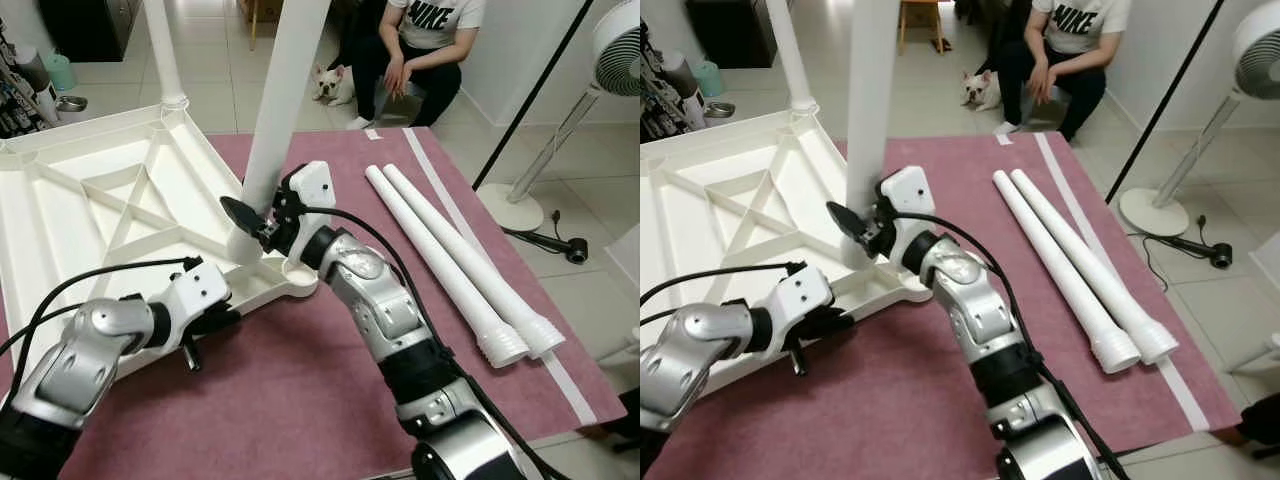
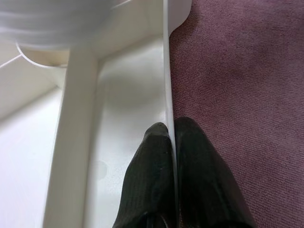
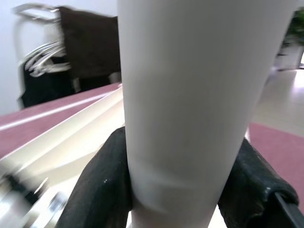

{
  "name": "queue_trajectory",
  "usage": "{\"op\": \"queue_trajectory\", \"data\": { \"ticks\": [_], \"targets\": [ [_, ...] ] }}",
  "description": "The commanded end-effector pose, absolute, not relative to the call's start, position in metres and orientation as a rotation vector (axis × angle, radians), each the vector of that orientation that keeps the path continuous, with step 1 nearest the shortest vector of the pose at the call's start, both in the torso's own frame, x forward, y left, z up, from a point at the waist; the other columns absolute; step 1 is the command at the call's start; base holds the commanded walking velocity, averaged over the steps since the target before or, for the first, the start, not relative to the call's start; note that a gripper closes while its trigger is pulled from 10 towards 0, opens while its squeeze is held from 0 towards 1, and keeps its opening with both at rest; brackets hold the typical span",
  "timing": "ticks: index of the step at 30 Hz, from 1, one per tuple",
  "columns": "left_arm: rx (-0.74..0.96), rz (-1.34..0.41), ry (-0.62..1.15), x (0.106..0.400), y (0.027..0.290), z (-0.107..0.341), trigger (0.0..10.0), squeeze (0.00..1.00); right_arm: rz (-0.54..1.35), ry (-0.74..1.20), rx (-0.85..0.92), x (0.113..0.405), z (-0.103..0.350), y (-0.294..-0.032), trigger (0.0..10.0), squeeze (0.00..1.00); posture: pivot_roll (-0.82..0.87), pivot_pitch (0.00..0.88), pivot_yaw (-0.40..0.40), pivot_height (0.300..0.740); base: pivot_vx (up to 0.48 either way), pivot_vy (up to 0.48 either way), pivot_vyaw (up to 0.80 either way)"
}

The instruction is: Building children table

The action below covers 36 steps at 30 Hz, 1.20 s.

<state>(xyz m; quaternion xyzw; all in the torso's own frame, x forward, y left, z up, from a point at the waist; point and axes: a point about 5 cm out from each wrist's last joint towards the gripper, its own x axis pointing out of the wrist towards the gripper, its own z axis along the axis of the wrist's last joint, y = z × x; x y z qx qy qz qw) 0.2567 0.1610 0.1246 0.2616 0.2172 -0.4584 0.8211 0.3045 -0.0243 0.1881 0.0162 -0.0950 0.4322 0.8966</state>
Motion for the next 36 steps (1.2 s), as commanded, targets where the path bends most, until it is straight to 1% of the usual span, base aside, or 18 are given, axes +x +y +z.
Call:
{"op": "queue_trajectory", "data": {
  "ticks": [1,5,6,8,13,19,20,22,25,30,31,32,33,36],
  "targets": [
    [0.639,-0.685,0.402,0.274,0.186,0.134,10.0,0.00,0.902,-0.199,0.034,0.305,0.190,-0.032,10.0,0.00,0.15,0.000,-0.034,0.740,0.000,0.000,0.00],
    [0.665,-0.680,0.399,0.277,0.203,0.143,10.0,0.00,0.893,-0.189,0.028,0.309,0.190,-0.041,10.0,0.00,0.15,0.000,-0.030,0.740,0.000,0.000,0.00],
    [0.665,-0.680,0.399,0.277,0.203,0.143,10.0,0.00,0.893,-0.189,0.028,0.309,0.190,-0.041,10.0,0.00,0.15,0.000,-0.030,0.740,0.000,0.000,0.00],
    [0.685,-0.676,0.389,0.279,0.214,0.152,10.0,0.00,0.892,-0.195,0.022,0.311,0.193,-0.043,10.0,0.00,0.15,0.000,-0.031,0.740,0.000,0.000,0.00],
    [0.688,-0.644,0.378,0.283,0.222,0.157,10.0,0.00,0.909,-0.203,0.020,0.312,0.196,-0.042,10.0,0.00,0.15,0.000,-0.035,0.740,0.000,0.000,0.00],
    [0.756,-0.715,0.433,0.271,0.210,0.134,10.0,0.00,0.912,-0.189,-0.037,0.313,0.196,-0.046,10.0,0.00,0.16,0.000,-0.037,0.740,0.000,0.000,0.00],
    [0.740,-0.750,0.438,0.266,0.204,0.130,10.0,0.00,0.874,-0.180,-0.054,0.319,0.195,-0.052,10.0,0.00,0.15,0.000,-0.034,0.740,0.000,0.000,0.00],
    [0.740,-0.750,0.438,0.266,0.204,0.130,10.0,0.00,0.874,-0.180,-0.054,0.319,0.195,-0.052,10.0,0.00,0.15,0.000,-0.034,0.740,0.000,0.000,0.00],
    [0.701,-0.822,0.435,0.255,0.192,0.124,10.0,0.00,0.817,-0.180,-0.071,0.330,0.196,-0.060,10.0,0.00,0.15,0.000,-0.030,0.740,0.000,0.000,0.00],
    [0.685,-0.830,0.423,0.254,0.187,0.123,10.0,0.00,0.808,-0.192,-0.074,0.336,0.200,-0.060,10.0,0.00,0.15,0.000,-0.036,0.740,0.000,0.000,0.00],
    [0.664,-0.800,0.405,0.256,0.184,0.124,10.0,0.00,0.806,-0.196,-0.075,0.338,0.202,-0.060,10.0,0.00,0.15,0.000,-0.040,0.740,0.000,0.000,0.00],
    [0.635,-0.779,0.386,0.258,0.182,0.125,10.0,0.27,0.810,-0.200,-0.075,0.340,0.204,-0.059,10.0,0.00,0.16,0.000,-0.043,0.740,0.000,0.000,0.00],
    [0.615,-0.766,0.374,0.259,0.181,0.126,10.0,1.00,0.813,-0.202,-0.075,0.340,0.204,-0.058,10.0,0.00,0.16,0.000,-0.043,0.740,0.000,0.000,0.00],
    [0.564,-0.756,0.344,0.259,0.175,0.130,10.0,1.00,0.827,-0.206,-0.065,0.339,0.205,-0.055,10.0,0.00,0.16,0.000,-0.047,0.740,0.000,0.000,0.00]
  ]
}}
